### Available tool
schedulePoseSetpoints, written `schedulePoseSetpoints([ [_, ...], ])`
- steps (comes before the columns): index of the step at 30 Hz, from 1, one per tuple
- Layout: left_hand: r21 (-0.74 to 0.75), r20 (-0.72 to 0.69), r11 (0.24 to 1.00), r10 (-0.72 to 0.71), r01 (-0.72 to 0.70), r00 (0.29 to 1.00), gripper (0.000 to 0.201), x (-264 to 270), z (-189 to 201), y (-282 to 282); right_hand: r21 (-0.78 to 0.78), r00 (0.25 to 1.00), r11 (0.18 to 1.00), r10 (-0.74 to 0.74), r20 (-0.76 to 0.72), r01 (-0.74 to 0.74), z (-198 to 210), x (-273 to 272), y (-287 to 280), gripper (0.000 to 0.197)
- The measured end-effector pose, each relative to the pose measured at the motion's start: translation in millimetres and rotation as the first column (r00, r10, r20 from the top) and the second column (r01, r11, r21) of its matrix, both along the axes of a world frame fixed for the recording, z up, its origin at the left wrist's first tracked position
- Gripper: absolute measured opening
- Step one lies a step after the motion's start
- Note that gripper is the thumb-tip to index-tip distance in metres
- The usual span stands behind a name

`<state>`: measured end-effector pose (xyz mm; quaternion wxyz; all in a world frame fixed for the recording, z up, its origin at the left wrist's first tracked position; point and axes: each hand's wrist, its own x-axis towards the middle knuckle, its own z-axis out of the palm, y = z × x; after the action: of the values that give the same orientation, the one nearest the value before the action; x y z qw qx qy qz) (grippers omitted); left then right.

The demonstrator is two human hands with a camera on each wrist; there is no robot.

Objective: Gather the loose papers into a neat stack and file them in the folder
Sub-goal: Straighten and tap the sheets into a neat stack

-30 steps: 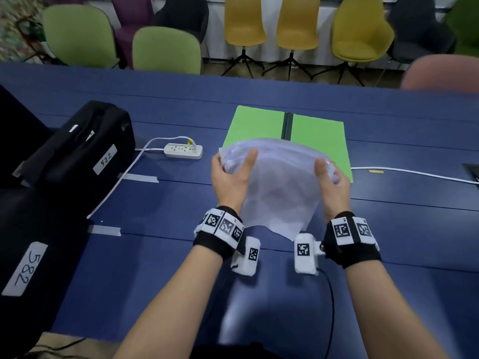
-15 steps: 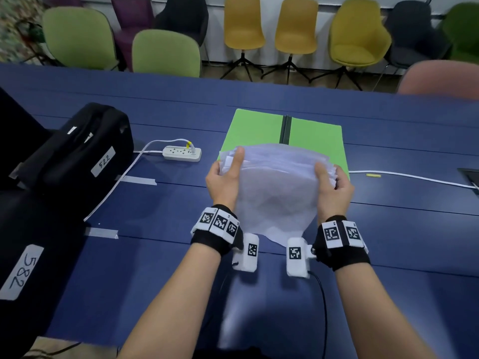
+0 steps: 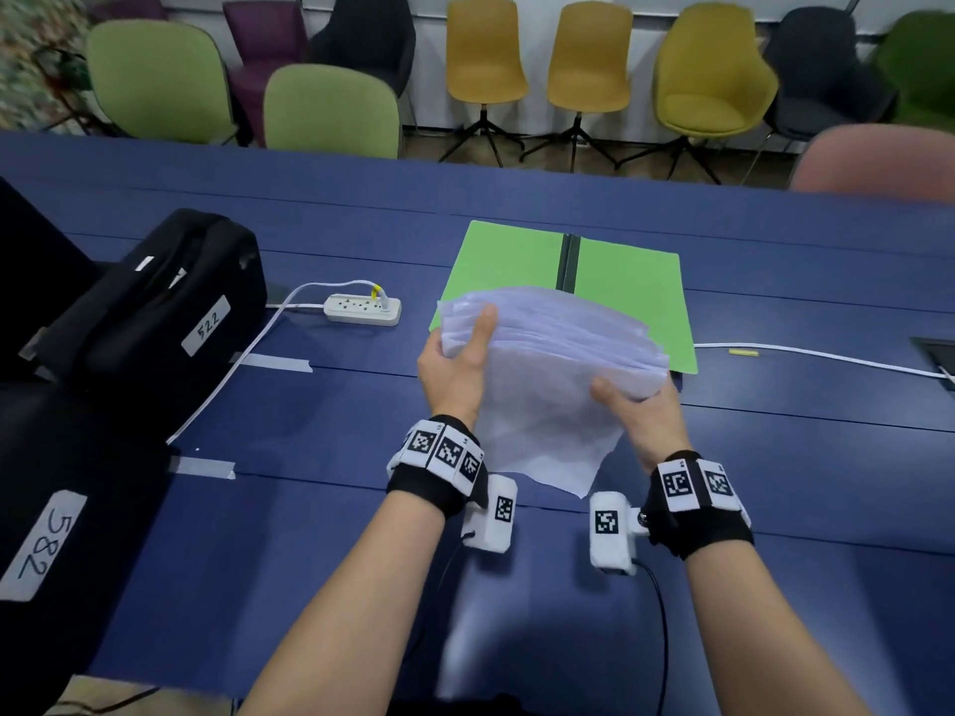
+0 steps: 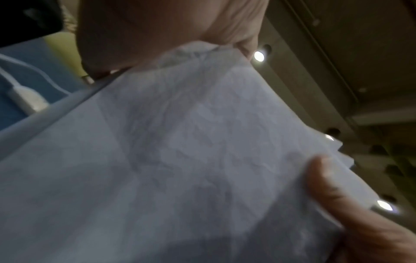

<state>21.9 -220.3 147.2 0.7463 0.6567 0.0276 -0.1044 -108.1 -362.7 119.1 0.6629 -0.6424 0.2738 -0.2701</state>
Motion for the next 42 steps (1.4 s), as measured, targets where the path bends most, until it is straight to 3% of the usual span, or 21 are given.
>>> schedulePoseSetpoints([
  [2,0.025,-0.044,0.999,-0.040,0.041,0.998,0.042,-3,4,-3,-0.007,0.997,0.998,-0.057,-0.045,0.057,0,2,3,0.032],
  [4,0.011,-0.091,1.000,-0.017,0.018,0.996,0.044,-5,14,-5,-0.025,0.993,0.994,-0.109,-0.046,0.108,10,9,6,0.026],
  [7,-0.007,-0.035,0.998,0.056,-0.056,0.998,0.049,-3,32,-5,-0.090,0.991,0.988,-0.123,0.053,0.127,36,17,7,0.021],
  [9,-0.054,0.013,0.996,0.073,-0.072,0.997,0.042,-4,42,-3,-0.120,0.986,0.984,-0.121,0.117,0.135,49,18,7,0.010],
  [12,-0.058,0.094,0.996,0.069,-0.064,0.993,0.041,-13,36,-3,-0.160,0.990,0.981,-0.089,0.113,0.107,47,13,10,0.021],
  [17,-0.017,0.031,0.994,0.105,-0.104,0.994,0.044,-14,3,-3,-0.068,0.998,0.996,-0.058,-0.014,0.057,22,4,15,0.020],
  [22,-0.069,0.014,0.993,0.097,-0.095,0.995,0.033,7,-3,4,0.029,0.994,0.997,-0.076,0.080,0.074,30,9,7,0.016],
  [23,-0.086,0.011,0.993,0.076,-0.075,0.997,0.036,10,-6,6,0.053,0.994,0.997,-0.061,0.092,0.056,30,9,6,0.020],
  [26,-0.137,0.016,0.990,-0.032,0.034,0.999,0.042,13,-9,13,0.056,0.999,0.998,0.030,0.046,-0.032,25,8,2,0.065],
  [27,-0.133,0.012,0.989,-0.059,0.060,0.998,0.042,14,-7,15,0.038,0.998,0.998,0.051,0.027,-0.052,23,8,0,0.067],
  [32,-0.071,-0.027,0.984,-0.167,0.165,0.986,0.027,22,2,20,-0.006,0.977,0.981,0.194,-0.090,-0.195,17,4,-5,0.052],
  [35,0.005,-0.041,0.973,-0.228,0.229,0.973,0.032,18,12,13,-0.038,0.988,0.998,0.050,-0.146,-0.057,21,10,2,0.007],
  [39,-0.017,0.031,0.988,-0.151,0.152,0.988,0.021,11,36,6,-0.103,0.992,0.988,-0.121,-0.034,0.116,39,16,2,0.018],
  [42,-0.070,0.125,0.994,-0.080,0.089,0.989,0.025,4,42,5,-0.090,0.989,0.987,-0.125,0.076,0.132,54,13,1,0.017],
])
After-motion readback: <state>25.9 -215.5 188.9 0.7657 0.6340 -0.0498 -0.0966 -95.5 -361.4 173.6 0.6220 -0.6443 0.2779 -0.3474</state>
